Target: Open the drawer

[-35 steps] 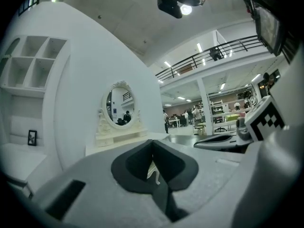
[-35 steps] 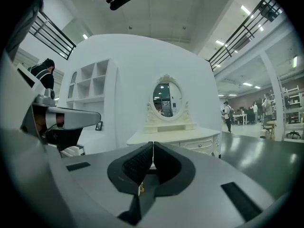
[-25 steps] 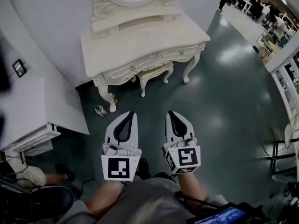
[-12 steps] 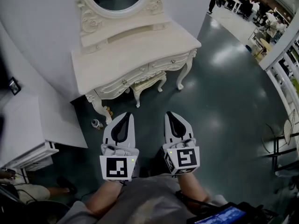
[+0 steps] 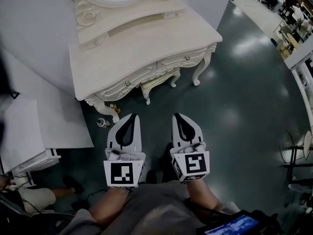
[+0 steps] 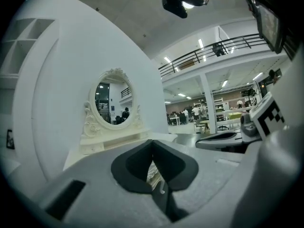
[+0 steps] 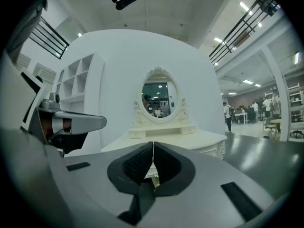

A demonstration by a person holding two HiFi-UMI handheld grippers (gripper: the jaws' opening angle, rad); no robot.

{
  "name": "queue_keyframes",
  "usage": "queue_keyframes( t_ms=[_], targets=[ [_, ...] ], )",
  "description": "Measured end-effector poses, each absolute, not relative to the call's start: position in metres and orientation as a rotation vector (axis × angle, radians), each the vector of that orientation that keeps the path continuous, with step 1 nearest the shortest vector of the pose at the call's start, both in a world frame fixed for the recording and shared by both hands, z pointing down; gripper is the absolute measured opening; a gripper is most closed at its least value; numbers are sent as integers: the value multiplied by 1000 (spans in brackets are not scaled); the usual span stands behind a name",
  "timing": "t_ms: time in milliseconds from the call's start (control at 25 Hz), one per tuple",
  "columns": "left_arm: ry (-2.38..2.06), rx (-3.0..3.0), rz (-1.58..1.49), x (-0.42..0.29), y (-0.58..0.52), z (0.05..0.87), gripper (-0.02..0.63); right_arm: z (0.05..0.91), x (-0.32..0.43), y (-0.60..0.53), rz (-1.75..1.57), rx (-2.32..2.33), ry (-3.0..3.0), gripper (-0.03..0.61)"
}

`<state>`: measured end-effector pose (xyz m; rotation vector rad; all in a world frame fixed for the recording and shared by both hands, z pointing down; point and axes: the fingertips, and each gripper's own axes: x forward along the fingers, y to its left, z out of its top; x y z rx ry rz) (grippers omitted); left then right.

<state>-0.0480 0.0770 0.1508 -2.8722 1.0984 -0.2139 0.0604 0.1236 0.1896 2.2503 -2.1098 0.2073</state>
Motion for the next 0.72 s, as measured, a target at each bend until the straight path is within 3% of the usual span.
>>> queue_keyframes(
  t_ms=[720],
  targets=[
    [1417,-2711,-212,16,-32,122,15,160,133,-8,142,1999,-2365,14]
  ],
)
